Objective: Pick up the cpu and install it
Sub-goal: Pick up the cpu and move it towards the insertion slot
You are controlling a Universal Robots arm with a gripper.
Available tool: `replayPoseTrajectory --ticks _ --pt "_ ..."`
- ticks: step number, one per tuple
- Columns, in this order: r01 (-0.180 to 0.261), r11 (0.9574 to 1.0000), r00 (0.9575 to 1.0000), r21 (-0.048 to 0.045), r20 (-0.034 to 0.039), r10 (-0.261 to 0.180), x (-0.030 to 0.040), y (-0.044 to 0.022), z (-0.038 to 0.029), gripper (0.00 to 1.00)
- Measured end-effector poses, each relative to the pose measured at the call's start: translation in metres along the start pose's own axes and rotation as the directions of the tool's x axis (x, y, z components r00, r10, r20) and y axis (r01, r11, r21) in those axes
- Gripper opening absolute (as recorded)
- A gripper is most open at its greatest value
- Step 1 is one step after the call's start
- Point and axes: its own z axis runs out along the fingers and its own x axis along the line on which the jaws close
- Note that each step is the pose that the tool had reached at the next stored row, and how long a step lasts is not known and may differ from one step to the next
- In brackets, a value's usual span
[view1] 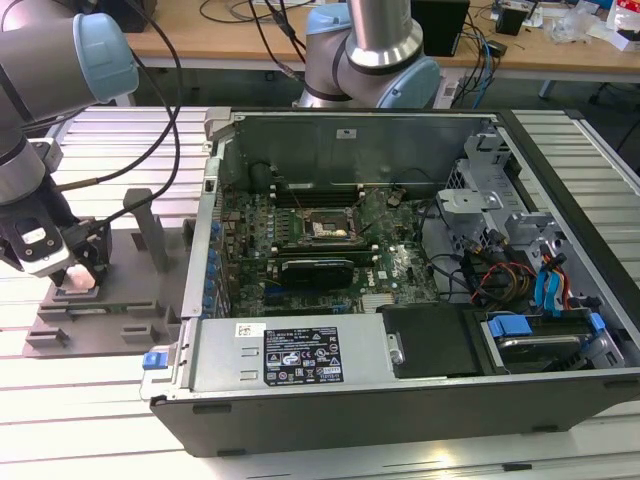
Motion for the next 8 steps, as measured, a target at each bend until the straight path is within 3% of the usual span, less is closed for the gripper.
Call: replayPoseTrajectory --ticks 8 --pt "0.0 1.0 1.0 0.0002 0.0 0.0 0.0 0.0 0.0001 0.55"
